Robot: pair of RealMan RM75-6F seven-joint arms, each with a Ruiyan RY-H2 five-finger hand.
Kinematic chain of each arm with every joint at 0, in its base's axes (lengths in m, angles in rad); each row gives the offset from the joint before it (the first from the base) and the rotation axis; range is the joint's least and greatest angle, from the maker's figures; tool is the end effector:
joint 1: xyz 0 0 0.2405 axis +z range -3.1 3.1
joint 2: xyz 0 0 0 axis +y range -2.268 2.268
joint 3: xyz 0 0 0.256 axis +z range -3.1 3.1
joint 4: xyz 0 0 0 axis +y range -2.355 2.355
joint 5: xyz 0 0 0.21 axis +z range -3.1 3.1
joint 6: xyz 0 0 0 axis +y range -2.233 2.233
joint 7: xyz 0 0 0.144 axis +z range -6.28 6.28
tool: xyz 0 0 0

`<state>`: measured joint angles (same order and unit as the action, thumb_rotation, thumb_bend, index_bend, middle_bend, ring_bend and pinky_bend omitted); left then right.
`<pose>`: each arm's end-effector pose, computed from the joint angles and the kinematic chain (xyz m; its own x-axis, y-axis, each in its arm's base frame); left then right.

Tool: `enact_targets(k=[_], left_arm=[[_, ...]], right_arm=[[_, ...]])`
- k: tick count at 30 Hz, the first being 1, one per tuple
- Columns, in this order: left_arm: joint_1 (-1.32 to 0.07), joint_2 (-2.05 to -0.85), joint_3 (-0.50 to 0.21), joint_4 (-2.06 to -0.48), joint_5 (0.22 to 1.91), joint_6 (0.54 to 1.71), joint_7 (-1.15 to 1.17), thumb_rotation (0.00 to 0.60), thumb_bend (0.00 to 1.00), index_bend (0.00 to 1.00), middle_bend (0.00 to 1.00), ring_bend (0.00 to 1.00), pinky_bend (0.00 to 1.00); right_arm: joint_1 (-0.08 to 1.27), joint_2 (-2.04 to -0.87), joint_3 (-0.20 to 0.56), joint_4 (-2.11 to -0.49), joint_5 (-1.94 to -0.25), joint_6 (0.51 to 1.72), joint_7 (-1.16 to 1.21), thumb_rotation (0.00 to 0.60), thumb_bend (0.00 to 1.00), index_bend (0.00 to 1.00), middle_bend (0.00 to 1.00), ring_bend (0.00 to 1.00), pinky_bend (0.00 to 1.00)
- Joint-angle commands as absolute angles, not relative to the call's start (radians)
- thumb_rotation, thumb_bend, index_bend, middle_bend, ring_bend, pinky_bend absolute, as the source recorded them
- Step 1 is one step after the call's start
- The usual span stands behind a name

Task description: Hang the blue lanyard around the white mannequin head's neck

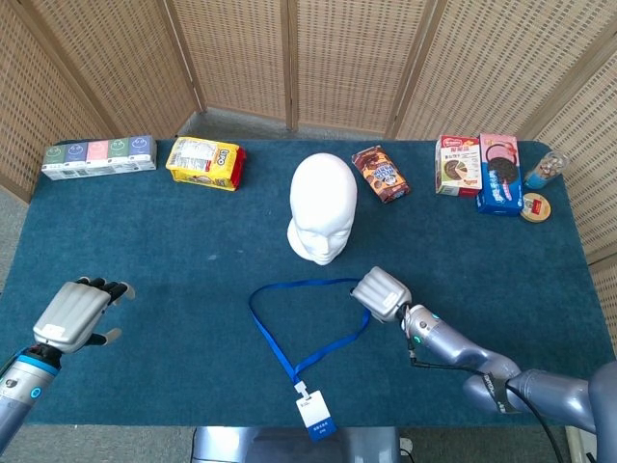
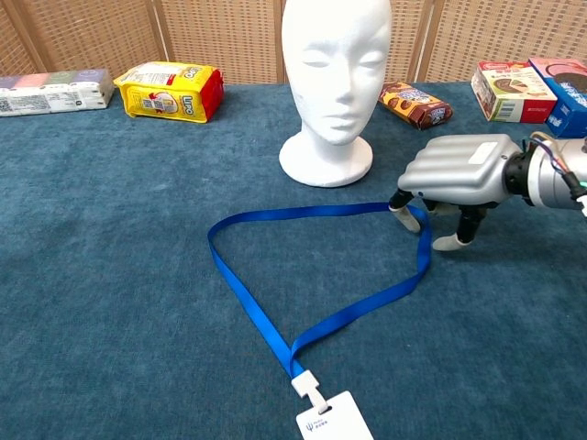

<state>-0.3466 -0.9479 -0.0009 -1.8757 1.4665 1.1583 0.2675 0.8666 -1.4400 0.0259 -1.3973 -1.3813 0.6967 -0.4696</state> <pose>-0.2418 0.2271 0.1399 0.5986 0.2210 0.7699 0.7939 -0.2921 -0.5334 -0.1617 -0.3430 -0.0242 0.8742 -0.1193 0.4706 -0.4018 -0.7220 0.5633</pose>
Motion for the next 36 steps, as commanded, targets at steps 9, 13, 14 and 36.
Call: enact_targets(k=[9,13,14,36], left_arm=[[-0.34,-0.947,0.009,-1.861,1.471,1.16,0.25,0.594,0.18,0.35,0.48,0.43,0.43],[-0.34,-0.948,0.01,-1.859,1.473,1.159,0.246,0.594,0.18,0.35,0.48,0.43,0.43],[-0.341,-0.948,0.009,-1.858,1.473,1.159,0.245,0.596,0.18,0.35,0.48,0.43,0.43],[-0.343,-0.95,0.012,-1.857,1.483,1.159,0.236,0.596,0.18,0.35,0.48,0.43,0.43]], right_arm=[[0.878,-1.45,0.019,-1.394,-1.36,0.687,-0.505,0.549,0.34,0.47,0.98,1.0,1.0],[0.879,-1.446,0.015,-1.396,-1.351,0.688,-0.522,0.549,0.34,0.47,0.98,1.0,1.0],[0.878,-1.444,0.014,-1.397,-1.349,0.689,-0.524,0.55,0.34,0.47,0.98,1.0,1.0],[0.872,-1.437,0.004,-1.416,-1.325,0.716,-0.553,0.549,0.35,0.52,0.98,1.0,1.0]])
